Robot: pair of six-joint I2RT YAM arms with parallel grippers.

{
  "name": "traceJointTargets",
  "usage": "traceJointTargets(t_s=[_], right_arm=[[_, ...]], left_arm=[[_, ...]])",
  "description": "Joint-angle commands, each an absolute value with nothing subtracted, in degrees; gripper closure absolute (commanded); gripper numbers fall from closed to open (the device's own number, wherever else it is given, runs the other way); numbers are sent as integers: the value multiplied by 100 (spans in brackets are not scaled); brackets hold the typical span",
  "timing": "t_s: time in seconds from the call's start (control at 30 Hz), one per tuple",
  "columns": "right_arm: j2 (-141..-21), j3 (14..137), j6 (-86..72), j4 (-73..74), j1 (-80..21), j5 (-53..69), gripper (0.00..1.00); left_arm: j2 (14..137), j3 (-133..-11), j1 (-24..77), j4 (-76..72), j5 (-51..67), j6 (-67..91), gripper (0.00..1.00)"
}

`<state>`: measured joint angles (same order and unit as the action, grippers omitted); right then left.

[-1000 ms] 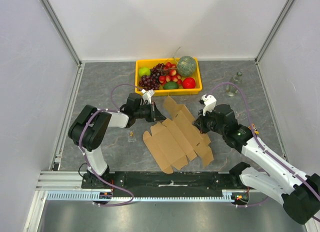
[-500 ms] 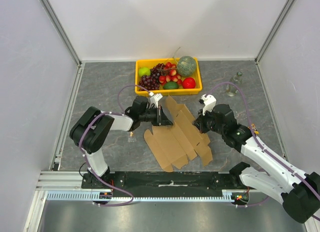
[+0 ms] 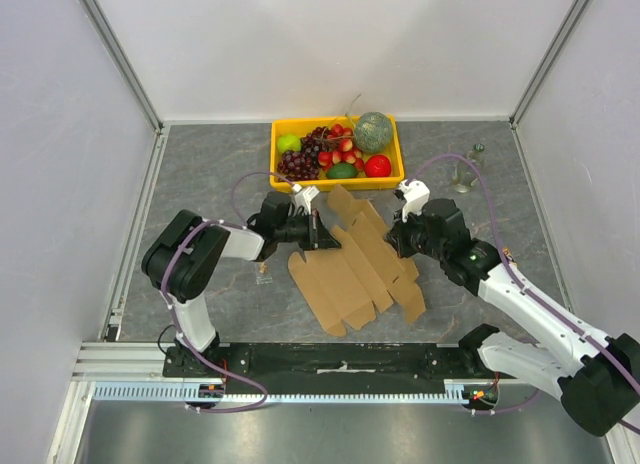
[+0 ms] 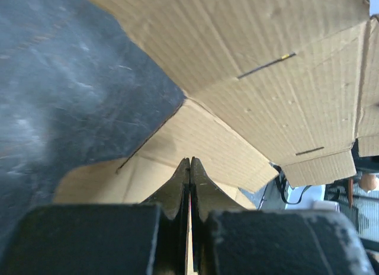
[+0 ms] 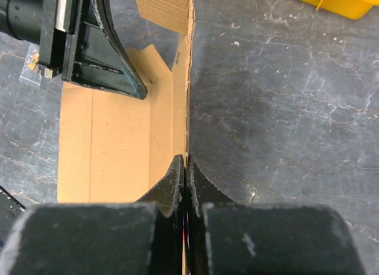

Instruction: Fold the paper box

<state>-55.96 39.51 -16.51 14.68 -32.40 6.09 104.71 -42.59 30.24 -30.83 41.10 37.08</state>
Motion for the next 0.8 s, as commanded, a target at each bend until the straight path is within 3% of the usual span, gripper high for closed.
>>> traceJointTargets(t_s=[0.0,0.07,0.33,0.47,0.77], right_arm=[[-5783,4420,-1135,1704,-3269,317,100],[-5871,4508,-968,1898,-3287,176,100],[-5828,4623,-107,2233,-3568,35,100],[-5451,4457,561,2118,-3998,-228,100],[-4861,4201,1213,1863,-4307,324,100]], left_arm=[[10091,-4421,2629,-3454,4263,3929,98],[9836,-4360,2409,-3550,4263,4007,97],[8869,-4394,1557,-3542,3868,4263,75],[8991,-4728,1363,-3157,3692,4166,68],[9676,-4948,1292,-3287,3735,4166,61]])
